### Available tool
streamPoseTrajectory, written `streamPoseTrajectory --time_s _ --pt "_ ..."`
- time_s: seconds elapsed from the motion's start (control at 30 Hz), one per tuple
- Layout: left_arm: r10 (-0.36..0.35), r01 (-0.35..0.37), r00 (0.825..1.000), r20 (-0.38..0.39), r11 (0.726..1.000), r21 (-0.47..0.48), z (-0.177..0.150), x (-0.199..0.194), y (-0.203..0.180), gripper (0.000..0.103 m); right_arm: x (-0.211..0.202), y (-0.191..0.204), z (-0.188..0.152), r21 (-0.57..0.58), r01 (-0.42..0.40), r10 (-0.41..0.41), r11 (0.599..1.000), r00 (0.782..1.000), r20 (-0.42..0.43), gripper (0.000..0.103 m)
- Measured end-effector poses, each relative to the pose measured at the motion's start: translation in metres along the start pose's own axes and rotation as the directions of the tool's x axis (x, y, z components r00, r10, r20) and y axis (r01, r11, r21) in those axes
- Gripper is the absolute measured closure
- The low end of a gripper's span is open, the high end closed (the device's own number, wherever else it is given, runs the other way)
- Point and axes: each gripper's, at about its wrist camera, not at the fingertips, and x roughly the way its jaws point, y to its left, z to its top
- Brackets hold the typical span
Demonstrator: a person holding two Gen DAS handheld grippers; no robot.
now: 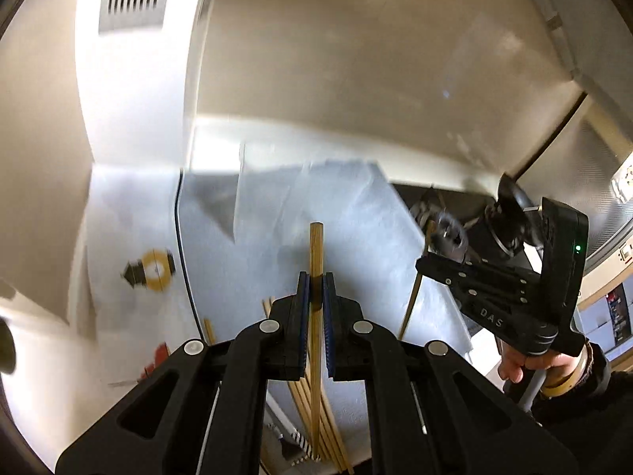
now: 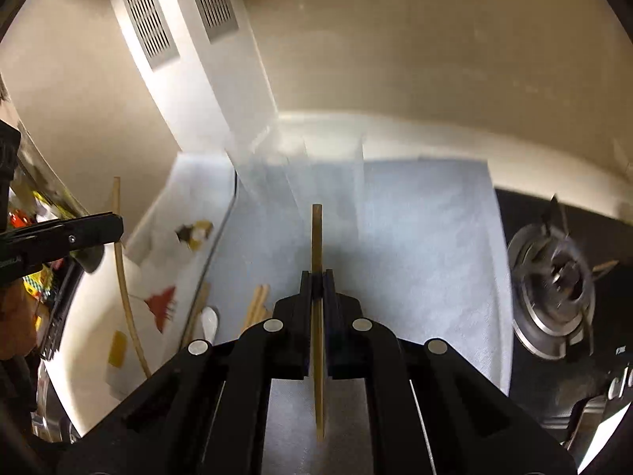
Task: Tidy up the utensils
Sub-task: 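Carry both chopsticks over the clear holder and open both tools to drop them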
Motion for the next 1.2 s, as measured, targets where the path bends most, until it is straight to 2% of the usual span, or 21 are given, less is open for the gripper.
streamPoseTrajectory --time_s 0.17,0.27,0.5,0.53,0.7,0.77,0.97,1.1,1.2 --pt "0.027 -0.033 0.991 0.129 0.999 0.043 0.014 -0.022 -0.012 0.097 -0.028 0.009 0.027 -0.005 0.017 -0.017 1.0 0.995 0.101 0.098" --pt "0.076 -0.092 0.971 0.226 0.994 0.062 0.026 -0.029 -0.018 0.097 -0.04 0.012 0.042 -0.009 0.023 -0.022 1.0 0.988 0.151 0.098" --pt "0.163 -0.207 0.896 0.413 0.976 0.064 0.072 -0.036 -0.027 0.097 -0.067 0.029 0.086 -0.06 0.016 -0.001 0.998 0.972 0.235 0.098" --pt "0.161 -0.21 0.888 0.43 0.975 0.067 0.078 -0.038 -0.029 0.097 -0.074 0.032 0.093 -0.069 0.013 0.005 0.998 0.968 0.25 0.098" --pt "0.156 -0.235 0.826 0.541 0.969 0.08 0.106 -0.047 -0.041 0.097 -0.097 0.04 0.13 -0.099 0.013 0.022 0.995 0.939 0.343 0.098" --pt "0.157 -0.241 0.811 0.563 0.967 0.077 0.116 -0.045 -0.044 0.097 -0.099 0.043 0.141 -0.105 0.03 0.012 0.994 0.927 0.376 0.098" --pt "0.157 -0.215 0.795 0.587 0.976 0.03 0.134 -0.021 -0.035 0.097 -0.072 0.046 0.16 -0.116 0.076 -0.023 0.99 0.913 0.407 0.098" --pt "0.186 -0.234 0.801 0.569 0.972 0.013 0.138 0.011 -0.026 0.097 -0.035 0.041 0.16 -0.106 0.079 -0.036 0.991 0.932 0.361 0.098" --pt "0.213 -0.25 0.818 0.534 0.968 -0.004 0.133 0.036 -0.017 0.097 -0.011 0.035 0.156 -0.09 0.075 -0.043 0.993 0.948 0.316 0.098"
